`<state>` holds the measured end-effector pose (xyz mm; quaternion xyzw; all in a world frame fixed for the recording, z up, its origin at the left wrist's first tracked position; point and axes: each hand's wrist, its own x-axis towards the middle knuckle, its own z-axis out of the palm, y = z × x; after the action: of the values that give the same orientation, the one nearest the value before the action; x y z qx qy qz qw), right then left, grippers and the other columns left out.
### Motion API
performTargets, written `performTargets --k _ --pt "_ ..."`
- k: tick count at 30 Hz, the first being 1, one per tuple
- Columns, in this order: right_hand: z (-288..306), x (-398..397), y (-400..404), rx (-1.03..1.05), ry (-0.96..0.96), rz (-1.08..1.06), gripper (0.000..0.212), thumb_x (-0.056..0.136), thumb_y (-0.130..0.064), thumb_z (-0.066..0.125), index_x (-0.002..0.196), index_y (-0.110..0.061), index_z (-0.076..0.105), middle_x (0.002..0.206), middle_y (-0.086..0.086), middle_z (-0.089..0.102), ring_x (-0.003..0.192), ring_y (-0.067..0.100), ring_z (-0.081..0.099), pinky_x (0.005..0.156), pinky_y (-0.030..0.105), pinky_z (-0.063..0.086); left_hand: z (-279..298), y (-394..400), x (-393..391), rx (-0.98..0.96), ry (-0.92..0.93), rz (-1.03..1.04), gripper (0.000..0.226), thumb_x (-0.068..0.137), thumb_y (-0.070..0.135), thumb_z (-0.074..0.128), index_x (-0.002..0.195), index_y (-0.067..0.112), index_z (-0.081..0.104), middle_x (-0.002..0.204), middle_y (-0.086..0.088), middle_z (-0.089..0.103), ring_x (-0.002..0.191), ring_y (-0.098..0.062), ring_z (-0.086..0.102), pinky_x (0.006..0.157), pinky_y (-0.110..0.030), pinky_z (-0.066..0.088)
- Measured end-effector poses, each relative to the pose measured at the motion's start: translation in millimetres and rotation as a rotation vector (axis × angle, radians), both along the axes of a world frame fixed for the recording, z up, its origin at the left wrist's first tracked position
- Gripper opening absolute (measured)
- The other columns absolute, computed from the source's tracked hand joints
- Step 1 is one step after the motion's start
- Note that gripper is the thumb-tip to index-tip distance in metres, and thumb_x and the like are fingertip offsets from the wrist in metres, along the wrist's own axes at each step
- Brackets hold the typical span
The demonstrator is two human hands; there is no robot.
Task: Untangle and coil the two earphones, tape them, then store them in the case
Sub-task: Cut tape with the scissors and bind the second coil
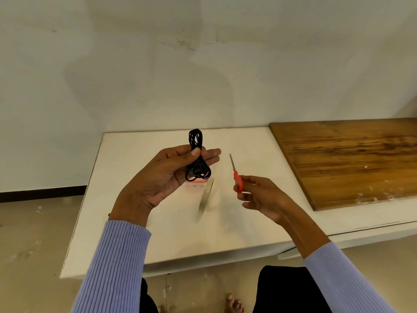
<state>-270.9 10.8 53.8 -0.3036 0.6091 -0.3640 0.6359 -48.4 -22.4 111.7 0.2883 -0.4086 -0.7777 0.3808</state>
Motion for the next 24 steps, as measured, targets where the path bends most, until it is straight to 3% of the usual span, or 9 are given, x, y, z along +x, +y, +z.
performTargets --k 3,6,10,17,24 --pt "12.9 -3.8 12.4 0.119 -0.278 0.068 0.047 0.076 -0.031 0.069 0.112 -0.003 0.060 0.084 0.008 0.063 0.063 0.011 0.063 0.044 0.019 0.051 -0.6 -0.8 1.8 -0.006 0.005 0.003 0.023 0.084 0.012 0.050 0.081 0.007 0.072 0.120 -0.025 0.061 0.115 -0.032 0.059 0.095 -0.030 0.049" --pt "14.0 -3.3 22.4 0.230 -0.678 0.218 0.073 0.057 -0.043 0.082 0.113 -0.005 0.055 0.091 0.015 0.059 0.072 0.019 0.066 0.046 0.027 0.057 -0.9 -1.2 3.4 -0.008 0.004 0.002 0.024 0.085 0.011 0.048 0.081 0.006 0.071 0.120 -0.024 0.061 0.115 -0.032 0.059 0.097 -0.030 0.048" --pt "-1.0 7.5 28.7 0.184 -0.905 0.433 0.068 0.069 -0.052 0.071 0.117 -0.005 0.059 0.092 0.011 0.059 0.076 0.016 0.065 0.050 0.027 0.058 -0.6 -0.8 4.6 -0.003 0.008 0.016 0.025 0.084 0.011 0.049 0.080 0.007 0.073 0.120 -0.024 0.062 0.114 -0.032 0.060 0.097 -0.030 0.048" --pt "-19.8 29.2 23.5 0.190 -1.019 0.428 0.069 0.070 -0.052 0.070 0.118 -0.003 0.059 0.091 0.011 0.058 0.075 0.016 0.064 0.052 0.030 0.059 0.2 -1.2 3.4 0.001 0.007 0.008 0.025 0.084 0.011 0.049 0.080 0.007 0.073 0.120 -0.024 0.062 0.114 -0.032 0.060 0.093 -0.028 0.050" --pt "-26.7 35.9 13.7 0.162 -1.012 0.343 0.068 0.064 -0.049 0.076 0.113 -0.004 0.062 0.086 0.010 0.058 0.071 0.014 0.063 0.049 0.028 0.058 0.6 0.2 1.0 -0.013 0.007 -0.015 0.020 0.076 0.018 0.057 0.079 0.009 0.075 0.119 -0.023 0.062 0.113 -0.031 0.060 0.094 -0.029 0.050"
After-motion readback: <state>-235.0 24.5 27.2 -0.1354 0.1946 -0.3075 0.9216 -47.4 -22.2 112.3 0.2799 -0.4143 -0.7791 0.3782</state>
